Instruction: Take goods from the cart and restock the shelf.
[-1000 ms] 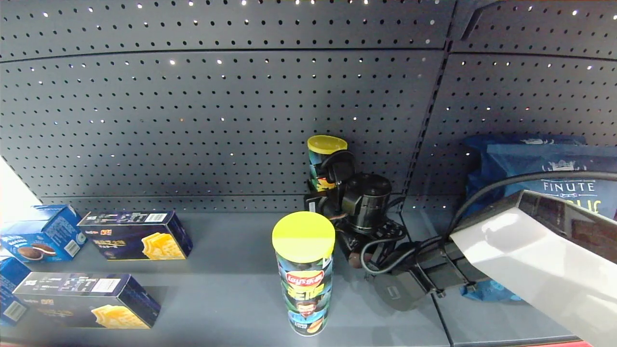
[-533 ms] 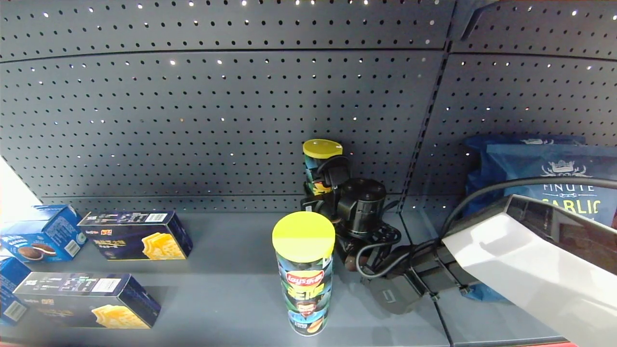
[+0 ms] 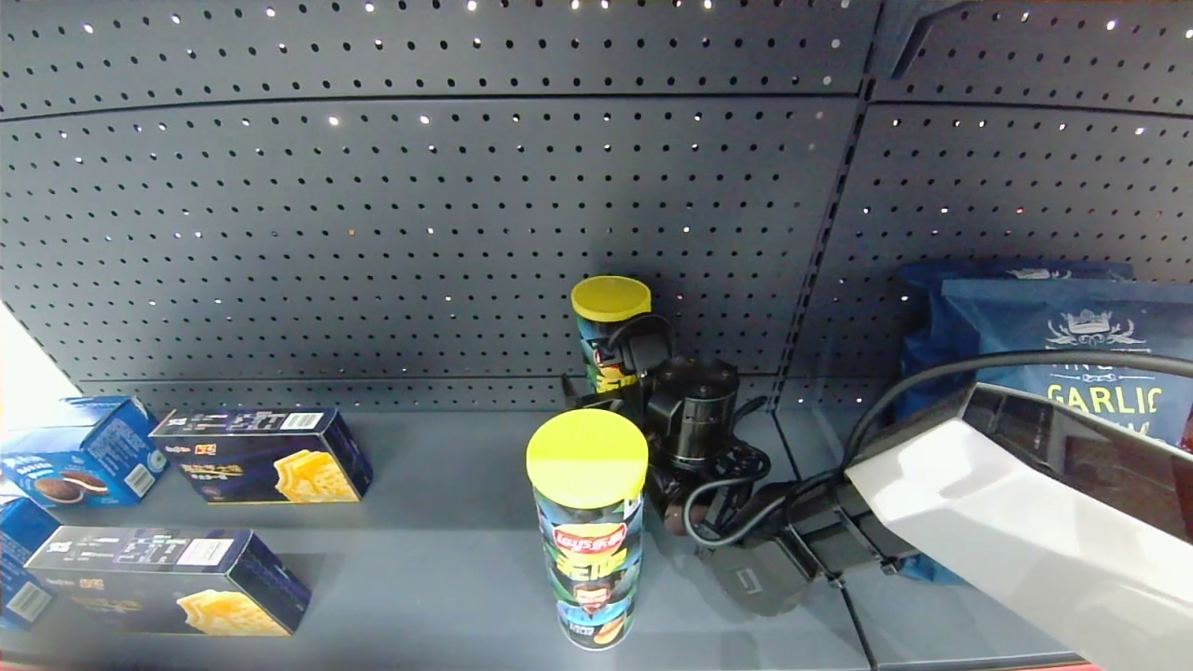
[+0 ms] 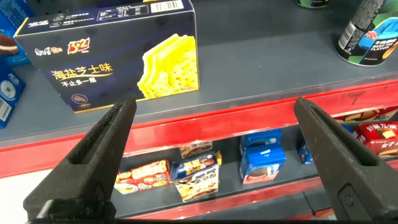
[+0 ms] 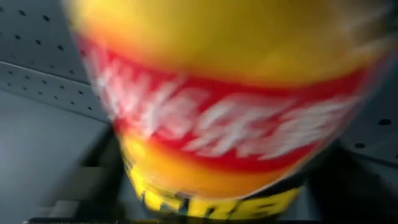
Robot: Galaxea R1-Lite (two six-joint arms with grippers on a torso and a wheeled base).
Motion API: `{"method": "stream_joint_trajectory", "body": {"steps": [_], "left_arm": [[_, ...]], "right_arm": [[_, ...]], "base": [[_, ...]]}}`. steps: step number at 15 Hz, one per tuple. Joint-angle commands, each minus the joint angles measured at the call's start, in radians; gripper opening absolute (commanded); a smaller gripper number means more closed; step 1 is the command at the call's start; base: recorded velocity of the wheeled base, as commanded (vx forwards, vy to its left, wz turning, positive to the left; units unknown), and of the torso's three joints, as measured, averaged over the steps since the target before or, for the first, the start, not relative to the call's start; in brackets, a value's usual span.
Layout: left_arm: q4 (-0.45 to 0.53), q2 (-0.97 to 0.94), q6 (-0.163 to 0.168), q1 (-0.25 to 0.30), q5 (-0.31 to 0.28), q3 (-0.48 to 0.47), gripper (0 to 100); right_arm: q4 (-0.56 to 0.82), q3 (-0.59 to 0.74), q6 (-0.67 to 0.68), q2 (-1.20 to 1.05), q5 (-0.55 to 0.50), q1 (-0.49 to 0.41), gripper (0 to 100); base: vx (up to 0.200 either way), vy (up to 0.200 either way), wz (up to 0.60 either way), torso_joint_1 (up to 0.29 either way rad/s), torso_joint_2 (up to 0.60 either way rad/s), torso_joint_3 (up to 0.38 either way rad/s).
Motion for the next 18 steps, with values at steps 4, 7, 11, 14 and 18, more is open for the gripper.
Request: {"method": "stream_joint_trajectory", "body": {"steps": [4,7,11,14,18], "left_arm": [[0.000,0.002,0.000,0.000,0.000,0.000,100],[0.000,0.002,0.000,0.000,0.000,0.000,100],[0.000,0.002,0.000,0.000,0.000,0.000,100],[0.000,0.002,0.000,0.000,0.000,0.000,100],[0.000,0.002,0.000,0.000,0.000,0.000,100]], "right_arm": [[-0.003,0.063,-0.002,-0.060,-0.014,0.010,100],[-0.006,0.130,-0.002,-0.113,-0.019,0.018,100],[-0.011,0.214,-0.001,-0.189,-0.020,0.026,100],[-0.057,0.331,-0.002,-0.248,-0.028,0.029,100],[-0.081,0.564,-0.006,-0.402,-0.028,0.027,100]], "base": [[0.000,0.000,0.00,0.000,0.00,0.000],[0.000,0.000,0.00,0.000,0.00,0.000],[0.000,0.000,0.00,0.000,0.00,0.000],[0.000,0.000,0.00,0.000,0.00,0.000],[0.000,0.000,0.00,0.000,0.00,0.000]]}}
